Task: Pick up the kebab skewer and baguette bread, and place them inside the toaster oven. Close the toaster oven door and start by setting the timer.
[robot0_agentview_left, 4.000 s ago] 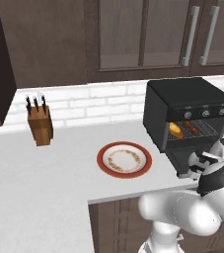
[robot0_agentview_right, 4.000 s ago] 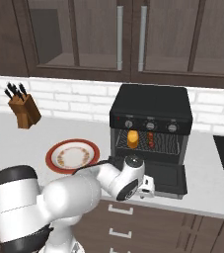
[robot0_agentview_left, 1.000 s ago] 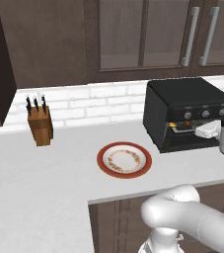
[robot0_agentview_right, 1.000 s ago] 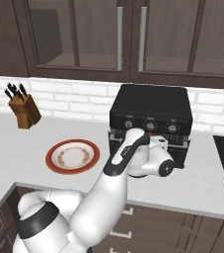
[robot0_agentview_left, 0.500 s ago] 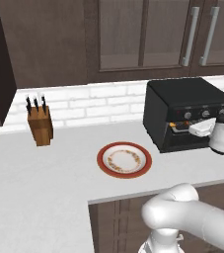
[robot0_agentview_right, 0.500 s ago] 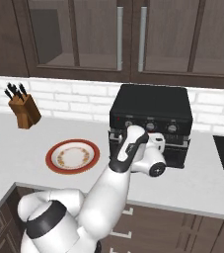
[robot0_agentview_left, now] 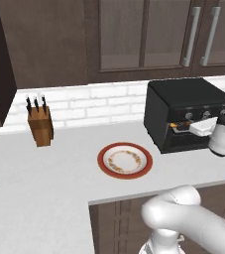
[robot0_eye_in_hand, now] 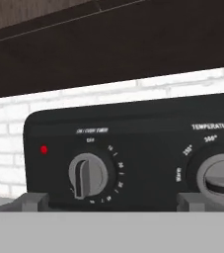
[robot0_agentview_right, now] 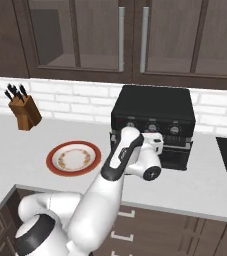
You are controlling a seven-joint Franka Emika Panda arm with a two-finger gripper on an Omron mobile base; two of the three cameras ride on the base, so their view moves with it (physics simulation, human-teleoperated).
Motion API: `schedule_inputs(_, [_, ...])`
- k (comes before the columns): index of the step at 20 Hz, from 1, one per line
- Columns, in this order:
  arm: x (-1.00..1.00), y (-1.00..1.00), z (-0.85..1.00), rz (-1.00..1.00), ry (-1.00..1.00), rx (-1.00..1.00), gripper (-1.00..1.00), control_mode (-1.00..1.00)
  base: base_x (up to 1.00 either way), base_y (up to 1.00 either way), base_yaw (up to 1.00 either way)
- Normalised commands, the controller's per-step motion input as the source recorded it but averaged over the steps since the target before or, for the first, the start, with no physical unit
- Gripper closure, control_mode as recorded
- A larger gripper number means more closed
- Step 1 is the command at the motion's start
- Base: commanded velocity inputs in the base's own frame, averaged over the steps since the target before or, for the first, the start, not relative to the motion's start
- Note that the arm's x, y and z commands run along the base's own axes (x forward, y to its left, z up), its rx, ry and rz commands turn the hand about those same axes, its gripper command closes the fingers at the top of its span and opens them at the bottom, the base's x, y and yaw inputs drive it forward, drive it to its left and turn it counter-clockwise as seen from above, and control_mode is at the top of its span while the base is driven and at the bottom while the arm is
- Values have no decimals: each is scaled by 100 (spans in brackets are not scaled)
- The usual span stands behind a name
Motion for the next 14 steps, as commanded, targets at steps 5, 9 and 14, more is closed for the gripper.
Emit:
schedule_inputs(5, [-66,0,8,-2,0,0,-100,-100,0,0,0])
schedule_inputs(9, [-68,-1,1,-3,0,-1,-100,-100,0,0,0])
schedule_inputs(14, [-30,0,0,-2,0,0,-100,-100,0,0,0])
